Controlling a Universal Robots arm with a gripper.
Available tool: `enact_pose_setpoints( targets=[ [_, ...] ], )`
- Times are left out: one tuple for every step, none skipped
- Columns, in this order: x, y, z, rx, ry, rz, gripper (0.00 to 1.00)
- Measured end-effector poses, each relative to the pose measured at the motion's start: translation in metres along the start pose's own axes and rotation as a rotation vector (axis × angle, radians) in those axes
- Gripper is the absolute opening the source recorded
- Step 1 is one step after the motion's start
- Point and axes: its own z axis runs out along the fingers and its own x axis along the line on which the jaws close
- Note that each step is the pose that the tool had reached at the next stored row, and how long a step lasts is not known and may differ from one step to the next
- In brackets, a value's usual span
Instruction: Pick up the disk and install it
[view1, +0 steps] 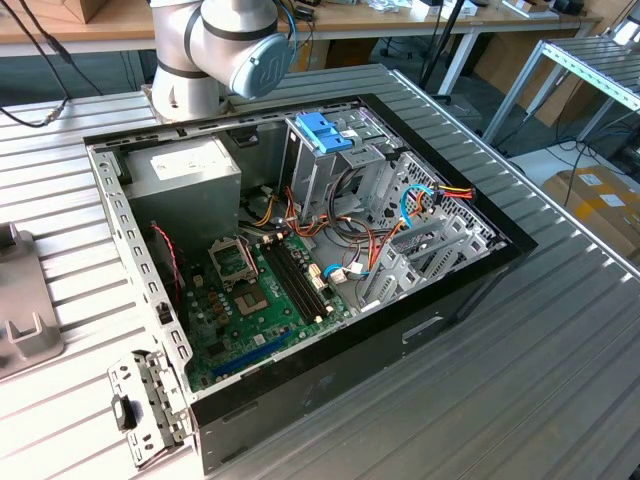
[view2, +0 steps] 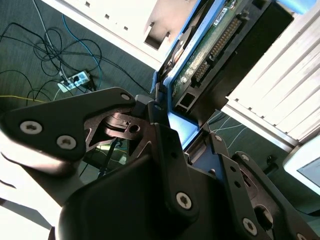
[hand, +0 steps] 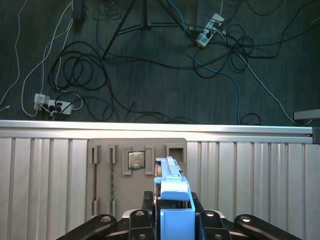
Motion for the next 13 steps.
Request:
enact_pose_setpoints(
  targets=[
    [0.0,0.0,-0.0001,0.0001,0.0,0.0,0.37],
    [0.0,0.0,-0.0001,0.0,0.0,0.0,0.37],
    [0.0,0.0,-0.0002,0.0,0.0,0.0,0.37],
    [0.0,0.0,-0.0006,-0.0001,0.0,0.0,0.37],
    [0.0,0.0001,-0.0009,-0.0002,0.0001,0.0,0.37],
    [0.0,0.0001,-0.0013,0.0,0.0,0.0,0.37],
    [0.0,0.0001,-0.002,0.0,0.0,0.0,0.37],
    [0.0,0.0001,-0.0025,0.0,0.0,0.0,0.37],
    [-0.0001,0.0002,-0.0031,0.0,0.0,0.0,0.37],
    [-0.0001,0.0002,-0.0038,0.0,0.0,0.0,0.37],
    [-0.0001,0.0002,-0.0045,0.0001,0.0,0.0,0.37],
    [-0.0001,0.0003,-0.0052,0.0001,0.0,0.0,0.37],
    [-0.0001,0.0003,-0.0068,0.0001,-0.0001,0.0,0.37]
  ],
)
